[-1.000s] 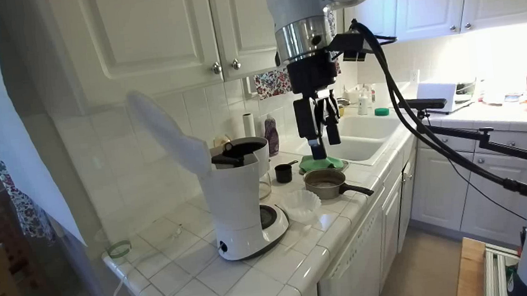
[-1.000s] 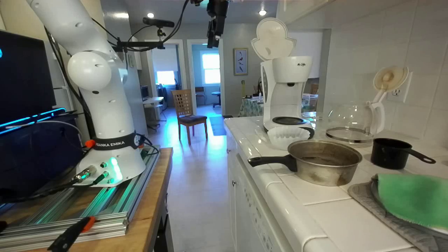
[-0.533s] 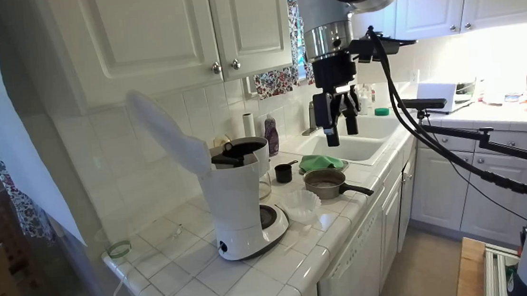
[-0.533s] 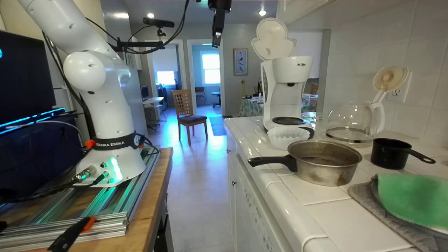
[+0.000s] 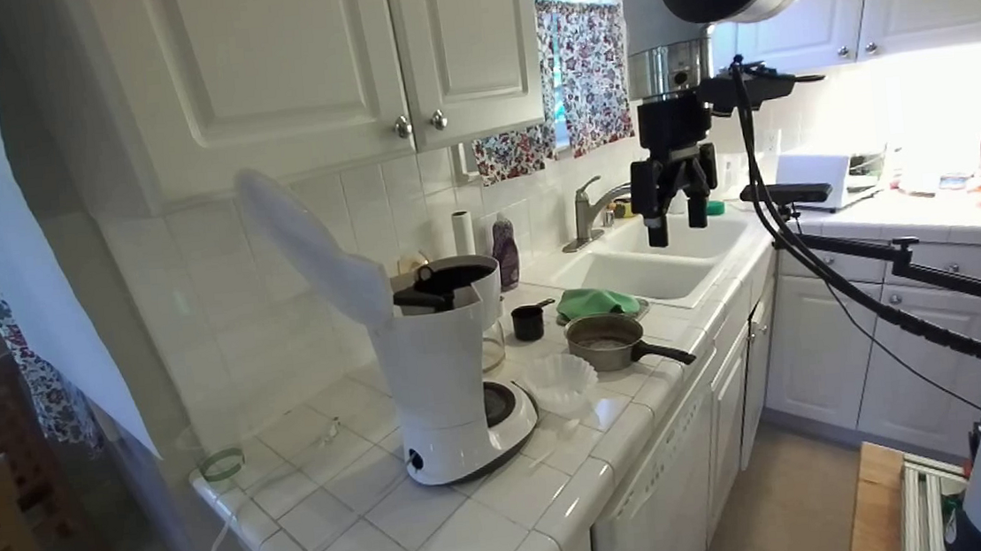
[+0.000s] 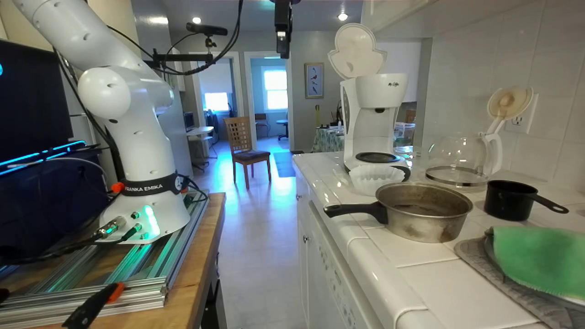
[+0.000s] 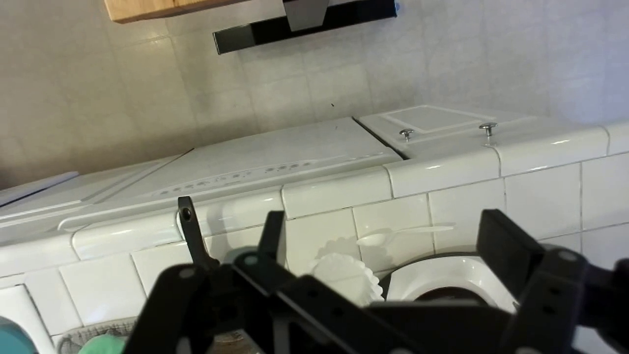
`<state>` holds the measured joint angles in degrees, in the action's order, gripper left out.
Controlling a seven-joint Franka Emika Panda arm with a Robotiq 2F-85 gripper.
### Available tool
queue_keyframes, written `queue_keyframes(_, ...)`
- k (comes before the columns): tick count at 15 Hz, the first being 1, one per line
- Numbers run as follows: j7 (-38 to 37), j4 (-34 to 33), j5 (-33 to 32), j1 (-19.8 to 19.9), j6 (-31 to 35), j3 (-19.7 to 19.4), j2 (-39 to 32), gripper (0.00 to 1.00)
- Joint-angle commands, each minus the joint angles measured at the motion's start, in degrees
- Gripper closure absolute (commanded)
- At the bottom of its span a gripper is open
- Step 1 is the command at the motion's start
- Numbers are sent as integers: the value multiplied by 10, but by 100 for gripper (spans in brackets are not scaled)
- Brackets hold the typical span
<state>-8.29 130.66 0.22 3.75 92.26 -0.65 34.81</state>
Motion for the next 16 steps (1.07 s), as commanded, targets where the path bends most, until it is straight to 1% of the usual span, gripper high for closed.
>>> queue_keyframes(1, 1, -1, 0, 0, -1, 2, -1, 0)
queue_keyframes(5, 0, -1, 0, -2, -1, 7, -2, 0)
queue_keyframes(6, -10, -9, -4, 5, -1, 5, -11, 0)
queue_keyframes(9, -18, -18, -8, 32, 11, -22, -27, 0)
queue_keyframes(11, -11, -25, -10, 51, 26, -46, -41, 0)
queue_keyframes(13, -1, -32, -15, 68, 56, -67, -57, 0)
queue_keyframes(16, 22, -43, -14, 80, 99, -94, -85, 0)
